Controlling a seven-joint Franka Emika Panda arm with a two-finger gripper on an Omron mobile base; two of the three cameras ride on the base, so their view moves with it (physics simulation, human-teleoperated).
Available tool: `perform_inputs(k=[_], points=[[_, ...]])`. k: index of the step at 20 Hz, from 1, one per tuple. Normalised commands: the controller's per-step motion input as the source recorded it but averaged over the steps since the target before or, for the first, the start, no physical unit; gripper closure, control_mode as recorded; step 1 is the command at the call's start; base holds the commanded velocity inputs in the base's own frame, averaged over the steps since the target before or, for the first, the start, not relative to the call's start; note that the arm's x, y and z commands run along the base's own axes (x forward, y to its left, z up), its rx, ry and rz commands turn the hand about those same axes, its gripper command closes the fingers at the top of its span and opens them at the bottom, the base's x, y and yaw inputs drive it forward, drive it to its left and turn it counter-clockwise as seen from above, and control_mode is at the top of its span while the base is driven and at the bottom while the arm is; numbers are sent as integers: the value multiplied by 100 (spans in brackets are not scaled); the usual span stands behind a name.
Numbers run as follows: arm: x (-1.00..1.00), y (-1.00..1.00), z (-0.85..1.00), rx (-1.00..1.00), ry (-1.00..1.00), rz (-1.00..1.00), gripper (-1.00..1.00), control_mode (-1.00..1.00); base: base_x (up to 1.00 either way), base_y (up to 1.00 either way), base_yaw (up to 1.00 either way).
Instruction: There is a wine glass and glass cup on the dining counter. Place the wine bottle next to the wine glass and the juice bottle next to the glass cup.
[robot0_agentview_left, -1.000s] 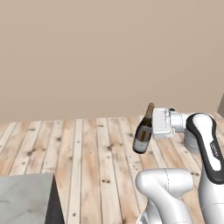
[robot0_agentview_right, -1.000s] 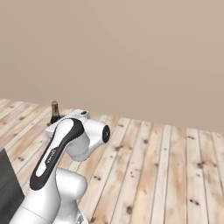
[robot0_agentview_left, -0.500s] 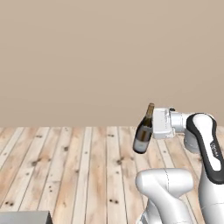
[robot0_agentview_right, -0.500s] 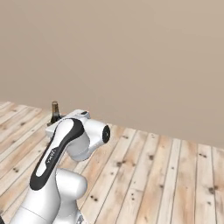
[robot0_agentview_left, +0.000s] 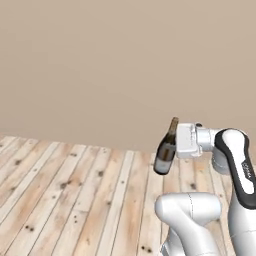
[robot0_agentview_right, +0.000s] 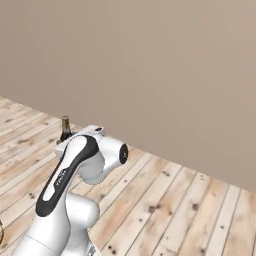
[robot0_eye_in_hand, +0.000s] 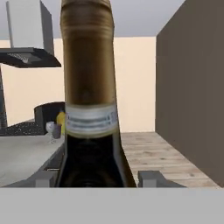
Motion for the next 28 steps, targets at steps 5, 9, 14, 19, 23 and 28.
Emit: perform_inputs(k=[5,9,14,19,23,28], points=[[0,0,0,0,0,0,100,100,41,-9,65],[0,0,0,0,0,0,100,100,31,-3,78],[0,0,0,0,0,0,100,100,31,-4,78],[0,0,0,0,0,0,100,100,38,-8,73],[0,0,0,0,0,0,100,100,50,-37,30],[0,0,0,0,0,0,100,100,52,-52,7]])
